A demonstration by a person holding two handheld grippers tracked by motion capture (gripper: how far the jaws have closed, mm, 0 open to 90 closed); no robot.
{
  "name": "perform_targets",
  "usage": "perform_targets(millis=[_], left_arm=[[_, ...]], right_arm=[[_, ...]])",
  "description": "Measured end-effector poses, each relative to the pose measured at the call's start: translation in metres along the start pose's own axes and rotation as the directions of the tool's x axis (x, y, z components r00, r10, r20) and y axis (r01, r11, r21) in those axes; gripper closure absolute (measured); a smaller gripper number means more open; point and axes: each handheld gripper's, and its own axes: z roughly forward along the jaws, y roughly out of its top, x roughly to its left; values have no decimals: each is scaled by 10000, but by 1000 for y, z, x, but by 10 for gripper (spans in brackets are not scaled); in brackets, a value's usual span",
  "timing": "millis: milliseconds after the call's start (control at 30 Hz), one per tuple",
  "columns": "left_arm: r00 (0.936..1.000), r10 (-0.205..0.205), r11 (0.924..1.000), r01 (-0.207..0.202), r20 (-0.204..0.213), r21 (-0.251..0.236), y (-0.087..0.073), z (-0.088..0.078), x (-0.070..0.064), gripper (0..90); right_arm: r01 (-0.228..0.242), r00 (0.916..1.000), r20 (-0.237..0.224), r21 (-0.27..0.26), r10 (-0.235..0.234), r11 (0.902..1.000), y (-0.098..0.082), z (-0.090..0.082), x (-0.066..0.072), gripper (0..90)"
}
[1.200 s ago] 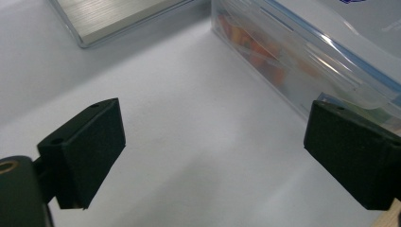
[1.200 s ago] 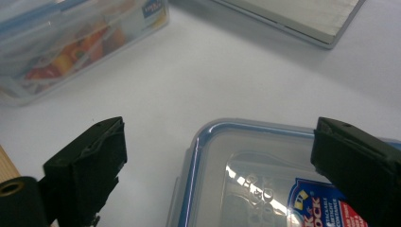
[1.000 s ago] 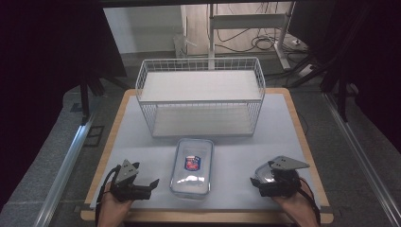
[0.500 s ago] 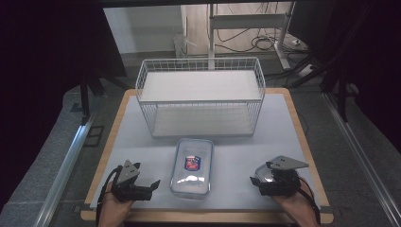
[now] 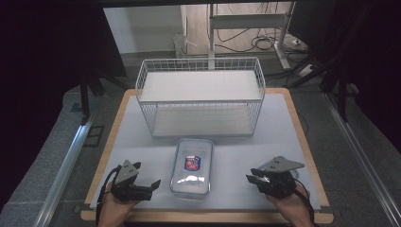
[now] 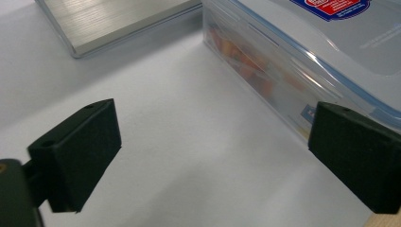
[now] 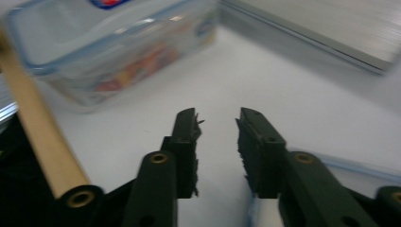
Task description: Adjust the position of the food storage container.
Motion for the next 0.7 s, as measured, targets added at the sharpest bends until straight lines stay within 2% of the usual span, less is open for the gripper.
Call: perform_targets(millis=[33, 67, 100, 133, 200, 333, 367, 433, 567, 700], left_arm=[[10000, 30, 10000, -31, -74, -42, 1, -2, -1, 66], [10000, 30, 10000, -31, -74, -42, 1, -2, -1, 73], [9999, 41, 9999, -42, -106, -111, 2, -3, -2, 84], [9999, 35, 9998, -38, -134, -188, 2, -4, -2, 84], [9998, 34, 9996, -39, -194, -263, 3, -5, -3, 99], [9988, -83, 9995, 68, -477, -309, 3, -6, -1, 116], [9987, -141, 9993, 124, -496, -340, 3, -7, 0, 124], [9987, -221, 9991, 203, -460, -377, 3, -8, 1, 128], [9982, -281, 9988, 260, -533, -408, 3, -9, 3, 144], [9974, -302, 9989, 277, -651, -389, 3, -10, 5, 149]], right_arm=[[229, 9990, -385, 53, -226, 9997, 4, 6, 8, 788], [229, 9990, -385, 53, -226, 9997, 4, 6, 8, 788], [489, 9965, -686, 166, -477, 9987, 7, 14, 16, 844], [489, 9965, -686, 166, -477, 9987, 7, 14, 16, 844], [642, 9927, -1040, 301, -608, 9975, 10, 23, 24, 880], [597, 9889, -1402, 753, -487, 9954, 16, 46, 40, 894], [556, 9842, -1731, 970, -382, 9937, 18, 59, 48, 894], [566, 9828, -1807, 1052, -369, 9928, 19, 63, 51, 895], [896, 9767, -2056, 1335, -608, 9870, 22, 83, 61, 895], [940, 9761, -2080, 1430, -629, 9853, 22, 89, 64, 896]])
